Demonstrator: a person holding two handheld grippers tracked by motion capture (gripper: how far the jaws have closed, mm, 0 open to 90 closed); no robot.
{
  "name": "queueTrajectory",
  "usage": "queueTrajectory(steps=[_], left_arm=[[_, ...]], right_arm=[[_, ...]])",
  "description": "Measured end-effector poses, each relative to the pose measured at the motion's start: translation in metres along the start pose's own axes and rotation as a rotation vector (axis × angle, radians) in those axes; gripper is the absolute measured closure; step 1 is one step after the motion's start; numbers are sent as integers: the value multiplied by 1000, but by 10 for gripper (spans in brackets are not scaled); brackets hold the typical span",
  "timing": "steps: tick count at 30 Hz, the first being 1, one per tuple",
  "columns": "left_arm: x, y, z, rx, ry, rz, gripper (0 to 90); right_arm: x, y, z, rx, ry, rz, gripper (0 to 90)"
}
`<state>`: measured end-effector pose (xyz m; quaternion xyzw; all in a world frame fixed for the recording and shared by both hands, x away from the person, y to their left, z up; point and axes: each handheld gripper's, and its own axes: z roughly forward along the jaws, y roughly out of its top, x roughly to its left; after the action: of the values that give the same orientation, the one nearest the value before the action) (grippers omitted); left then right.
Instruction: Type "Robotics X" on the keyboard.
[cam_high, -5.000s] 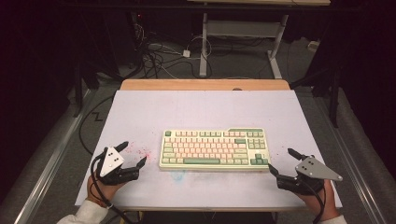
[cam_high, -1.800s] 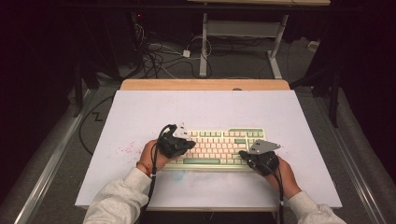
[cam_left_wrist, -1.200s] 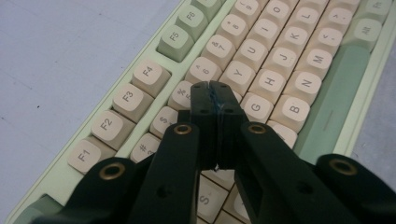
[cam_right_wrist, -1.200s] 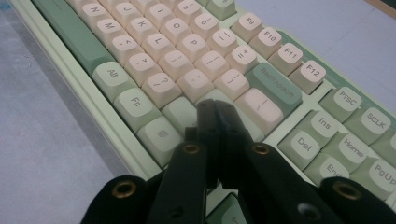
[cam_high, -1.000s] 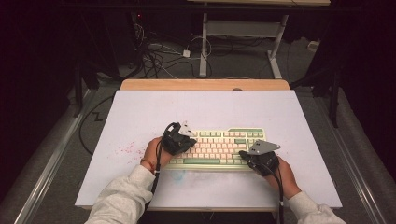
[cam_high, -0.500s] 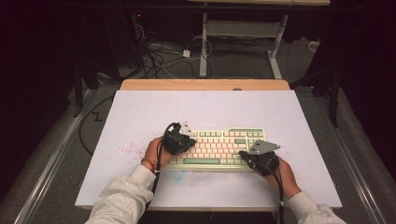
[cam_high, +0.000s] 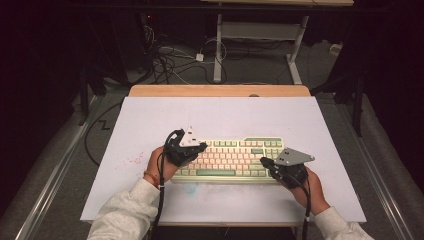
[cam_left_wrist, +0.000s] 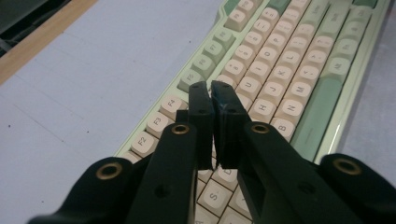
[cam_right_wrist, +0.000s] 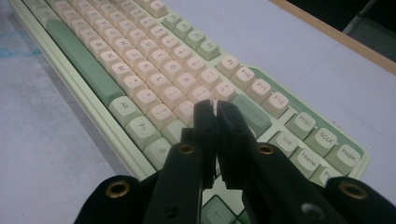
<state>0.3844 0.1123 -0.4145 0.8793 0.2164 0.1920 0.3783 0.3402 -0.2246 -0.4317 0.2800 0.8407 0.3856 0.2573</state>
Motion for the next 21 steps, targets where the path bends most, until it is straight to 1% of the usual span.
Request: queueTrajectory(steps=[1, 2, 4, 6, 7, 8, 10, 11, 13, 14, 15, 16, 18, 19, 20, 21], left_arm=[[0, 0, 0, 0, 0, 0, 829], [-1, -2, -6, -30, 7, 6, 829], [-1, -5, -11, -44, 25, 5, 791], [-1, -6, -13, -53, 25, 9, 744], [-1, -8, -14, -61, 27, 17, 697], [-2, -12, -16, -65, 45, 29, 628], [-2, -16, -18, -83, 49, 28, 533], [-2, -16, -18, -83, 49, 28, 479], [-2, -20, -21, -99, 63, 28, 391], [-3, -22, -22, -106, 82, 31, 312], [-4, -25, -24, -108, 108, 34, 271], [-5, -31, -27, -125, 130, 25, 246], [-7, -39, -32, -132, 147, 24, 226], [-7, -39, -32, -132, 147, 24, 206], [-8, -42, -33, -134, 157, 20, 200], [-9, -50, -37, -124, 176, 21, 200]], right_arm=[[0, 0, -1, 2, 2, 0, 877], [0, 0, -1, -1, 0, -2, 877], [-1, 0, -3, -6, 3, -1, 885], [-2, 0, -4, -8, 3, 3, 885], [-3, 0, -5, -8, 4, 5, 885], [-3, 0, -5, -8, 3, 7, 885], [-4, 1, -5, -12, 6, 9, 885], [-4, 1, -6, -13, 5, 11, 885], [-4, 2, -6, -14, 5, 10, 888], [-4, 2, -6, -17, 4, 10, 900], [-4, 2, -7, -19, 2, 13, 900], [-4, 3, -7, -18, 1, 11, 900], [-4, 3, -6, -18, 4, 5, 900], [-4, 4, -6, -19, 3, 6, 900], [-4, 5, -6, -20, 5, 8, 900], [-4, 6, -6, -23, 9, 7, 900]])
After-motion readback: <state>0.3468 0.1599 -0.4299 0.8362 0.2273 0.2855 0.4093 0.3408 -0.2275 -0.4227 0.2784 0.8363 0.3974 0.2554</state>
